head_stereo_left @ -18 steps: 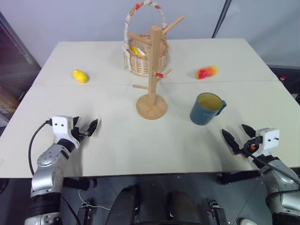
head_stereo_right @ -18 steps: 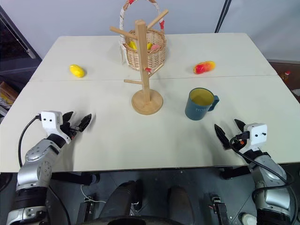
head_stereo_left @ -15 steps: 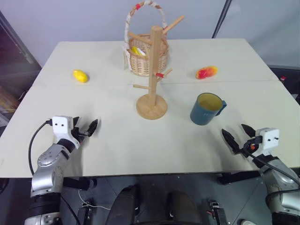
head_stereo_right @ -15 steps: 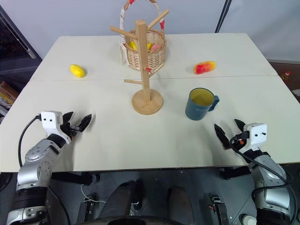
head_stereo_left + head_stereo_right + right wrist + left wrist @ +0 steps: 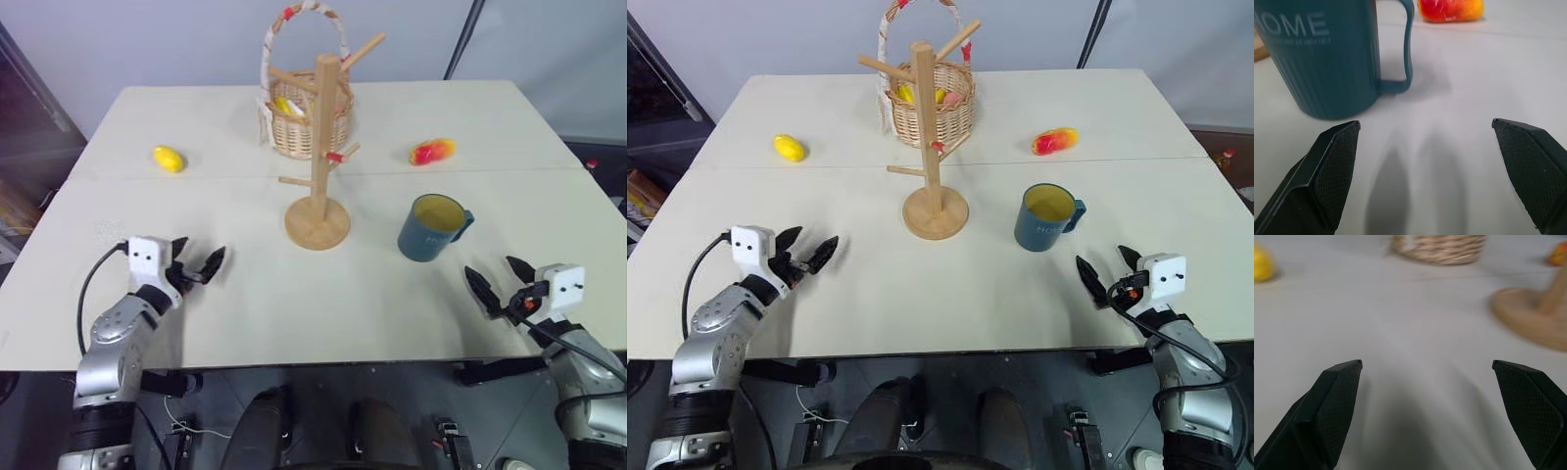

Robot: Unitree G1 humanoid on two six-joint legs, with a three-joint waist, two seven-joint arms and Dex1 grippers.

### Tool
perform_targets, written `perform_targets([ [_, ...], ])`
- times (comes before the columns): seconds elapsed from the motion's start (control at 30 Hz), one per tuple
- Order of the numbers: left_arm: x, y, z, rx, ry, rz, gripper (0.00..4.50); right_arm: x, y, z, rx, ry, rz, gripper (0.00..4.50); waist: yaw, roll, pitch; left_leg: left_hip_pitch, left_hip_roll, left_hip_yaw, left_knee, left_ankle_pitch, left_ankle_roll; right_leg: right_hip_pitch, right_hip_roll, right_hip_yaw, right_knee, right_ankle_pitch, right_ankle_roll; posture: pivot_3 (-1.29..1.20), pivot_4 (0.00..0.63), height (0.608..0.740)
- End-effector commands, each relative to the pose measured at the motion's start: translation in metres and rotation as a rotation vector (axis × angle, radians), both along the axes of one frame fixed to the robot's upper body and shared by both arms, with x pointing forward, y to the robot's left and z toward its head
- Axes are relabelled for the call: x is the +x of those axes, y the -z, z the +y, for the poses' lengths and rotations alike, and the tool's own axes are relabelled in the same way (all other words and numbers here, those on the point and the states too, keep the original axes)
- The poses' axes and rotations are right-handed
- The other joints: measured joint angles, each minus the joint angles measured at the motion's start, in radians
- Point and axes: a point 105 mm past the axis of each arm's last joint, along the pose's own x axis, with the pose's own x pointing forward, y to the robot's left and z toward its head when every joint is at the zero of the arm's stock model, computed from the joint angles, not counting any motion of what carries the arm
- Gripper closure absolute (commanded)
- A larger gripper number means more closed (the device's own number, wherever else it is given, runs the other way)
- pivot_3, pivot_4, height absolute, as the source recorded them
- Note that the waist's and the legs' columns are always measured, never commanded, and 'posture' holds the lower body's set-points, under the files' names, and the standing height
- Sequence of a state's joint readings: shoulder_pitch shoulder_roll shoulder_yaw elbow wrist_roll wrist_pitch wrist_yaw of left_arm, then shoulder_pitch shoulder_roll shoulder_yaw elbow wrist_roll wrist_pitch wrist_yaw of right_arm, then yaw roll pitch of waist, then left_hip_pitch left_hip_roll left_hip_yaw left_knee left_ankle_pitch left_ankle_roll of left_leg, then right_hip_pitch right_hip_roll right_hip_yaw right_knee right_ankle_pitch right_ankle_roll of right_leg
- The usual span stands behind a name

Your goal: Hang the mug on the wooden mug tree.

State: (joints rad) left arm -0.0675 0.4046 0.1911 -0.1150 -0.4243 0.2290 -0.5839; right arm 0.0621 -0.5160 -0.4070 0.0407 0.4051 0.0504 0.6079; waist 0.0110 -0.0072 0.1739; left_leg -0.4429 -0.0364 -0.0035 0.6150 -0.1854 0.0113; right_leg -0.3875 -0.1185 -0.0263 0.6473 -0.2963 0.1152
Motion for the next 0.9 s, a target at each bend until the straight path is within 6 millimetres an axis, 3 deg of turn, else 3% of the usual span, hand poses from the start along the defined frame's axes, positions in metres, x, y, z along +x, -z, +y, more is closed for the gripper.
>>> perform_targets([
  [0.03, -0.018, -0.019, -0.031, -0.006, 0.204, -0.061, 0.00, 0.003, -0.018, -0.009, -0.031, 0.017, -0.062, 0.01, -0.001, 0.000, 0.000, 0.000, 0.000, 0.000, 0.000, 0.000, 0.000, 0.000, 0.000, 0.000, 0.000, 0.000, 0.000, 0.00, 0.150, 0.740],
  [0.3, -0.039, -0.029, -0.074, 0.044, 0.474, -0.057, 0.00, 0.027, -0.029, -0.010, -0.056, -0.008, -0.089, 0.01, -0.001, 0.001, 0.000, 0.000, 0.000, 0.000, 0.000, 0.000, 0.000, 0.000, 0.000, 0.000, 0.000, 0.000, -0.001, 0.00, 0.150, 0.740],
  [0.9, -0.045, -0.038, -0.096, 0.043, 0.551, -0.076, 0.00, 0.063, -0.034, 0.000, -0.070, -0.082, -0.109, 0.01, -0.001, 0.001, 0.000, 0.000, 0.000, 0.000, 0.001, 0.000, 0.000, 0.001, 0.002, -0.002, 0.000, 0.001, 0.002, 0.00, 0.150, 0.740],
])
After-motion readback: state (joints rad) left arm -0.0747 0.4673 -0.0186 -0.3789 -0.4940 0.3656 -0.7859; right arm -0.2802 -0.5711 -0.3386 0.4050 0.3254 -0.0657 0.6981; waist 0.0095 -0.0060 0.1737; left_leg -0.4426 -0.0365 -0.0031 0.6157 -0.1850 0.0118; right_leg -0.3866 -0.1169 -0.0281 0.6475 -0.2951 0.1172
